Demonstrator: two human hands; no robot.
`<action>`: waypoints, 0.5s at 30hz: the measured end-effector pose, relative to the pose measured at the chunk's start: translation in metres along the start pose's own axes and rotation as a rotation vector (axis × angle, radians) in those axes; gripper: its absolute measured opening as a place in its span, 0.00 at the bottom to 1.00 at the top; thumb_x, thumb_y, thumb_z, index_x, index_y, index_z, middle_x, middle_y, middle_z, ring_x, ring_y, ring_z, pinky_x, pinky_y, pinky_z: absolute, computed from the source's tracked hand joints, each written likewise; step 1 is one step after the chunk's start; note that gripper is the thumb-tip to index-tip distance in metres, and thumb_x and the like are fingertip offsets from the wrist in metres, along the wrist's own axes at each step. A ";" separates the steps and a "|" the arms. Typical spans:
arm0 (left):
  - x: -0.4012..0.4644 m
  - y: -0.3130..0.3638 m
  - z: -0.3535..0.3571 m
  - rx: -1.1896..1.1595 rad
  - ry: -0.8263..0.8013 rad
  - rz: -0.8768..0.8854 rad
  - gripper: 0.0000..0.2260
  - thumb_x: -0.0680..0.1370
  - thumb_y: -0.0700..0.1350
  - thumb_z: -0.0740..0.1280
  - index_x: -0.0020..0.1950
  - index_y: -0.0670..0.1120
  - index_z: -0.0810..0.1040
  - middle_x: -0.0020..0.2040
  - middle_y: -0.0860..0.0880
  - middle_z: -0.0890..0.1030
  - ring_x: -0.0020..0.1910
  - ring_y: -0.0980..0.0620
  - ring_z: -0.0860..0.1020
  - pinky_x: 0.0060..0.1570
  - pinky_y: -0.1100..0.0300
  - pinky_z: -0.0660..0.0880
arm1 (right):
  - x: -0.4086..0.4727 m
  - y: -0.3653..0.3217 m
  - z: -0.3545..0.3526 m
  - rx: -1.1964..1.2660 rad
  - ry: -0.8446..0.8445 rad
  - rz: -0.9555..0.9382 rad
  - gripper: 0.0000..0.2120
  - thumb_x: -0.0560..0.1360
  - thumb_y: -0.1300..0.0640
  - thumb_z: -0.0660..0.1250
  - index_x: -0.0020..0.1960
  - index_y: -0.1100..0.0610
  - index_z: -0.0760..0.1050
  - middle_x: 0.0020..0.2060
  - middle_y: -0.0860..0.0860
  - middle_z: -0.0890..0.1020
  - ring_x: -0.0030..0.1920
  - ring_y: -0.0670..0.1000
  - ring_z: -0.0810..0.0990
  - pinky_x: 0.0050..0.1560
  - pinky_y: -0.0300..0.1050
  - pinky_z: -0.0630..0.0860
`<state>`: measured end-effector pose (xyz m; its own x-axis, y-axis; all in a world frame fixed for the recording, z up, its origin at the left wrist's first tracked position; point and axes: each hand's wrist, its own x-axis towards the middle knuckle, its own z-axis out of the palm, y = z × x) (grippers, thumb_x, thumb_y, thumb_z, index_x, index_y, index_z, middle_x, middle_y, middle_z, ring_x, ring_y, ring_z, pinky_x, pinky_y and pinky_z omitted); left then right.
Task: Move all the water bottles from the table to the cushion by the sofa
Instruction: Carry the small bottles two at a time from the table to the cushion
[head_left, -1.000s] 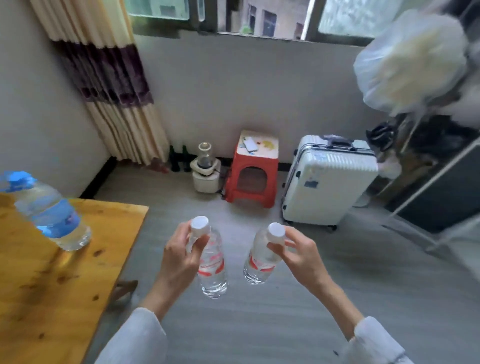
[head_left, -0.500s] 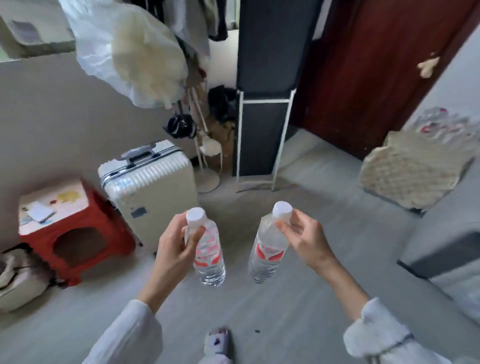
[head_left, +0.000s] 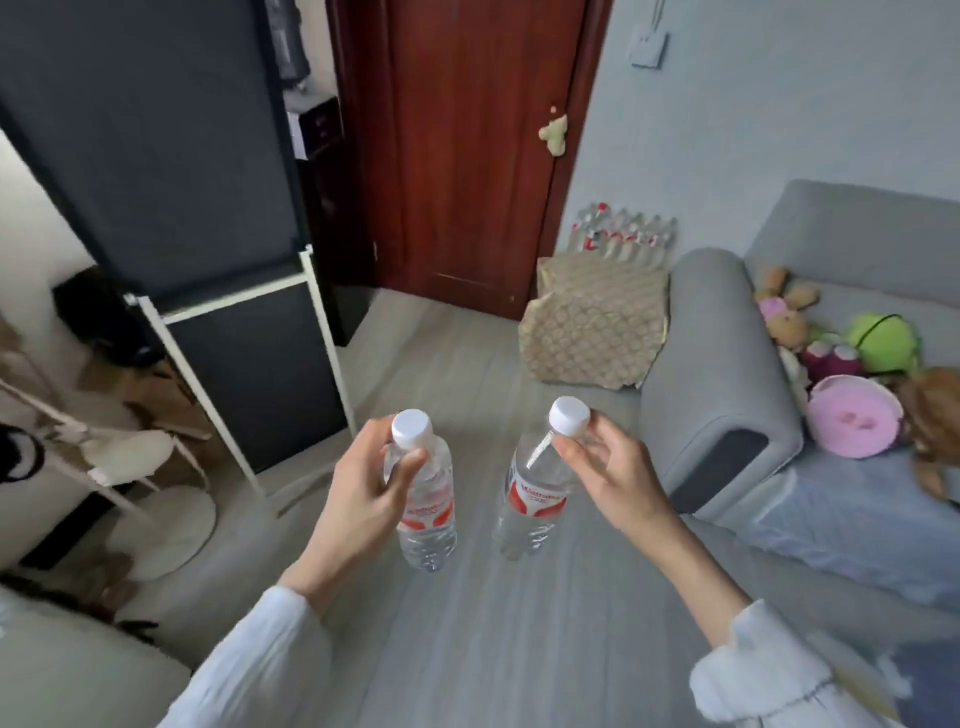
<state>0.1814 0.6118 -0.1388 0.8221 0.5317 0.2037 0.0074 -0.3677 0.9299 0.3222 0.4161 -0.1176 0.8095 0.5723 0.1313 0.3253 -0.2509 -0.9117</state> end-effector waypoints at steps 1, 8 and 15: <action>0.027 -0.001 0.007 0.003 -0.032 0.009 0.14 0.71 0.61 0.61 0.51 0.55 0.73 0.47 0.51 0.78 0.51 0.48 0.77 0.56 0.45 0.74 | 0.020 0.004 -0.006 0.009 0.032 0.010 0.07 0.73 0.55 0.67 0.46 0.43 0.74 0.47 0.48 0.83 0.52 0.55 0.80 0.59 0.56 0.74; 0.188 -0.021 0.074 0.015 -0.159 0.015 0.17 0.69 0.63 0.61 0.49 0.51 0.73 0.46 0.44 0.79 0.49 0.44 0.79 0.52 0.42 0.75 | 0.155 0.050 -0.050 -0.019 0.162 0.041 0.07 0.68 0.47 0.65 0.47 0.44 0.75 0.48 0.52 0.83 0.51 0.57 0.80 0.57 0.58 0.74; 0.358 -0.037 0.146 0.055 -0.246 0.046 0.23 0.66 0.70 0.59 0.50 0.56 0.73 0.46 0.54 0.80 0.46 0.60 0.79 0.43 0.71 0.73 | 0.313 0.105 -0.122 -0.039 0.112 0.039 0.13 0.73 0.60 0.67 0.47 0.41 0.72 0.46 0.46 0.81 0.53 0.53 0.80 0.58 0.51 0.74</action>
<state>0.5584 0.7048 -0.1453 0.9360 0.3142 0.1585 -0.0078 -0.4318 0.9020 0.6691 0.4734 -0.1248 0.8704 0.4717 0.1410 0.3101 -0.3028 -0.9012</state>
